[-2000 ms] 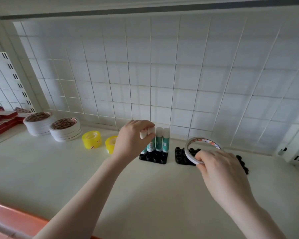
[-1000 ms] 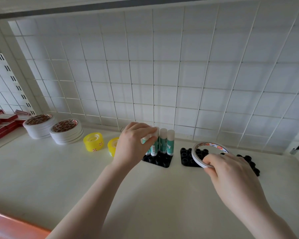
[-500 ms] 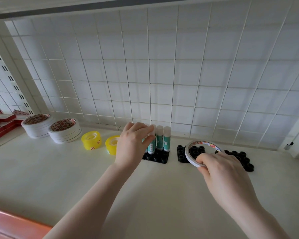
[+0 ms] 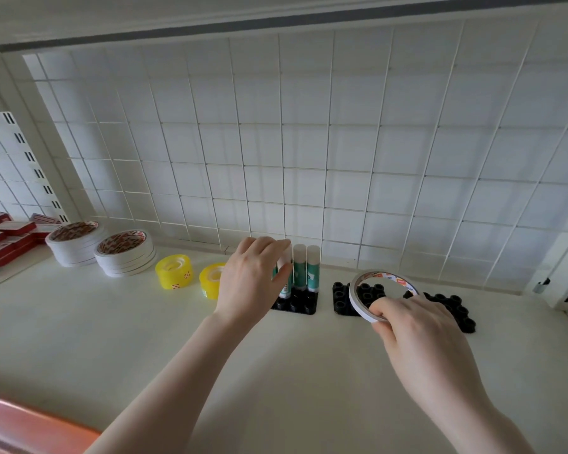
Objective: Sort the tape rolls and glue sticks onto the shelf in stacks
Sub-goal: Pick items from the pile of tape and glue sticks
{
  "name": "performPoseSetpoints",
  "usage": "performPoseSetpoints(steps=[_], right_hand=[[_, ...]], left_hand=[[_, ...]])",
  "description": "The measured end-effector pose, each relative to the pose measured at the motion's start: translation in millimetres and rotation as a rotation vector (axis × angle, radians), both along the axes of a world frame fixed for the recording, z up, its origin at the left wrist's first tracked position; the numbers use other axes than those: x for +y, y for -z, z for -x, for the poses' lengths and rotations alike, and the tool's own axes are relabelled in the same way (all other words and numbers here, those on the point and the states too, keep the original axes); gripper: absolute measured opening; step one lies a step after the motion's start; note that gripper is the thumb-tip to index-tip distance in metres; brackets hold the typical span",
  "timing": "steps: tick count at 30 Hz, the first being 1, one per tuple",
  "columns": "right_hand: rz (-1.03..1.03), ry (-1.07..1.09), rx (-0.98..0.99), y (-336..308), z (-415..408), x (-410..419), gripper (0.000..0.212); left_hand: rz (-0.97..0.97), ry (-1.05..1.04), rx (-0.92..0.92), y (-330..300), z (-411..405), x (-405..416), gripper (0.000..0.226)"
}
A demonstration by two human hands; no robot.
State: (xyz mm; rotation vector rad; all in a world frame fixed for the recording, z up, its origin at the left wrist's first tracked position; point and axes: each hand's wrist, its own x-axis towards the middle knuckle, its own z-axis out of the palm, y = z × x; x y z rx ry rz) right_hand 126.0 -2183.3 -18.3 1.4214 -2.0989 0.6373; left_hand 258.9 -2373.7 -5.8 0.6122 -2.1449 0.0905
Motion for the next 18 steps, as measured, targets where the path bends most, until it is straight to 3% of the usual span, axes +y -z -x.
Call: performPoseSetpoints(steps=[7,12,16,18], right_hand=[[0.112,-0.037,0.025,-13.5,-6.2,2.8,0.028],[0.169,-0.138,0.063,-28.4,-21.1,-5.5,0.010],[0.150,-0.170,0.023,-36.1,-45.5,-23.8,0.018],[0.155,-0.200,0.027,-39.8,-63.9,-37.5,0.011]], left_hand=[[0.004,-0.035,-0.025,-14.8,-8.8,5.3,0.019],[-0.014,-0.094,0.020,-20.7,-37.4,7.4,0.017],[-0.028,-0.141,0.038,-20.1,-76.8,0.3,0.017],[-0.041,-0.171,0.062,-17.3,-102.4,-8.7,0.017]])
